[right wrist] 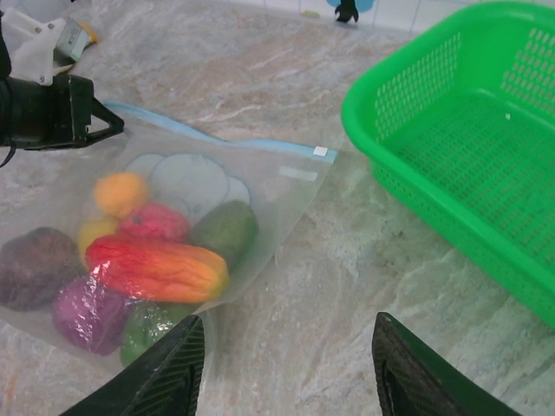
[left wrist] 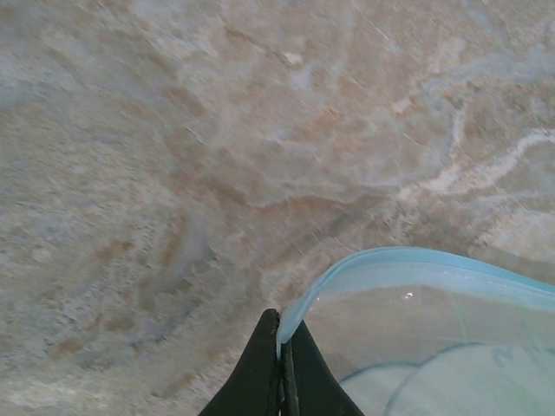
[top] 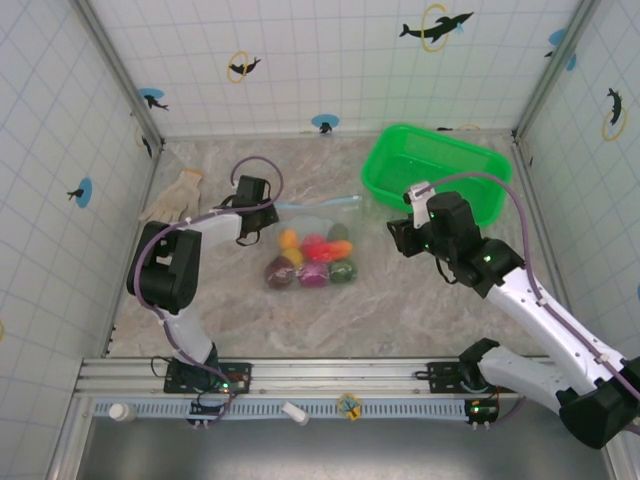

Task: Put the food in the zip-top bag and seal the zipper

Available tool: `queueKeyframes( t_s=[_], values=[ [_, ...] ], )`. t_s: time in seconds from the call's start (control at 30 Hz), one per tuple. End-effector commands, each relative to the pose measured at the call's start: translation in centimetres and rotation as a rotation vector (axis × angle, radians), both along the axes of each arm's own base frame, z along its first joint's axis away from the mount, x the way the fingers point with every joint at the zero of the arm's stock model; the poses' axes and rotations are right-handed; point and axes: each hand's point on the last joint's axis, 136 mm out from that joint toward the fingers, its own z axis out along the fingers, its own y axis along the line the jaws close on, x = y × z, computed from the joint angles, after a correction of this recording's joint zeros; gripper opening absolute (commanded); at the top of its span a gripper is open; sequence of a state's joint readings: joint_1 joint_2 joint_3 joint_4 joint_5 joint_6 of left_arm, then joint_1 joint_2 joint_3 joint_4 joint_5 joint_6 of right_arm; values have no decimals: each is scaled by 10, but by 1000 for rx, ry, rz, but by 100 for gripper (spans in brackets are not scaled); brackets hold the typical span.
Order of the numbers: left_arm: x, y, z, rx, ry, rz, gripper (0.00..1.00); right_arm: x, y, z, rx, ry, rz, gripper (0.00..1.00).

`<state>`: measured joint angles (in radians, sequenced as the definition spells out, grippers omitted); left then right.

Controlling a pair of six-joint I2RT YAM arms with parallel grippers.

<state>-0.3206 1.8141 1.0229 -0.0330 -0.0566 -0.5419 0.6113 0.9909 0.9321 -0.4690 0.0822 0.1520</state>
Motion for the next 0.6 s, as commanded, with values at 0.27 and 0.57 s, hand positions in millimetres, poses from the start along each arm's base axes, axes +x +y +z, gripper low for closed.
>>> queueKeyframes(
  t_s=[0.27,0.57],
  values=[
    [-45,12,96,2,-309,-103,98,13,-18,-22,-31,2,-108,98],
    [-123,123,112,311,-584,242,98,22,-54,-75,-124,-152,-196,98]
  ],
)
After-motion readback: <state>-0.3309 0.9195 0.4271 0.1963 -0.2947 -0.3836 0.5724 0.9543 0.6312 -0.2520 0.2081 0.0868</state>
